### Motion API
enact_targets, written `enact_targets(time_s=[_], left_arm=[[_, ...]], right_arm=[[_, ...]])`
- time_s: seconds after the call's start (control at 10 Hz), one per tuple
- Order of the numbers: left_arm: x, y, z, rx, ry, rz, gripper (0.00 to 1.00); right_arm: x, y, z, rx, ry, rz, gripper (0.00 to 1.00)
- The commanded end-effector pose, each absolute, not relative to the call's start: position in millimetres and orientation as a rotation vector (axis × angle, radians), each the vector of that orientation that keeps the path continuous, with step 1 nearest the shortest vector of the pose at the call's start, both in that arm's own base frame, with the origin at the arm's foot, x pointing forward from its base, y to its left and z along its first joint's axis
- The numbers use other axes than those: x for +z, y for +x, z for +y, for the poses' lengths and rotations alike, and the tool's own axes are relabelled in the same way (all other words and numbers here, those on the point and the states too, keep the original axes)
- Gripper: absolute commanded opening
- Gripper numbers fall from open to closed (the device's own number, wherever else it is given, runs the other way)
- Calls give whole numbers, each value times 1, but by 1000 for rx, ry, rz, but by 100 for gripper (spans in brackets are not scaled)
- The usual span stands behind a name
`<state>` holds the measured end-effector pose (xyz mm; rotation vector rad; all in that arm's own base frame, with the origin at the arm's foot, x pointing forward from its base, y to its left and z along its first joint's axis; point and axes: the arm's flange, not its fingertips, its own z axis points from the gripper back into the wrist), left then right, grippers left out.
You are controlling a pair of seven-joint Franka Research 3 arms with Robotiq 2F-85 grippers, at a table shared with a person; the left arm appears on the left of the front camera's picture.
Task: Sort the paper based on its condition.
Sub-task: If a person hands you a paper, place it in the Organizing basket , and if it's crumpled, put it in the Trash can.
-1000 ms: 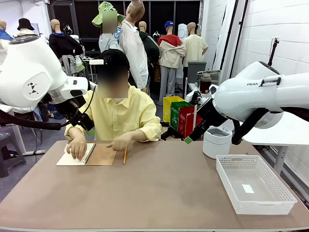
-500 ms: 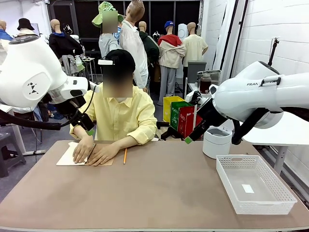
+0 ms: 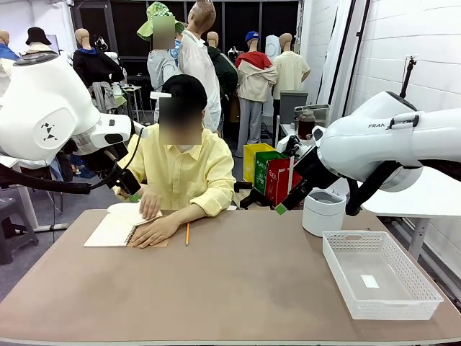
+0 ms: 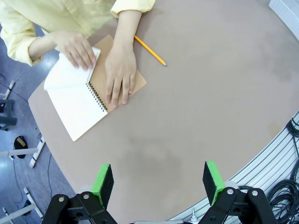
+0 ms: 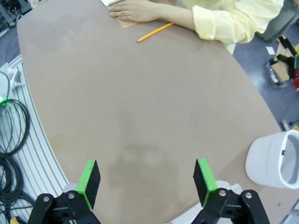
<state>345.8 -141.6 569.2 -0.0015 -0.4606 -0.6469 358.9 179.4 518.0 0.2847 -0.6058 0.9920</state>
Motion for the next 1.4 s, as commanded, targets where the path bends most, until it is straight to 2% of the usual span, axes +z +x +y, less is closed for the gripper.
enact_targets(time_s=[0.0,1.3], left_arm=[[570,346,-140,-647,-4,-462,100],[570,346,-140,-647,-4,-462,100]], right_arm=[[518,362,180,982,271,-598,100],[518,362,180,982,271,-598,100]])
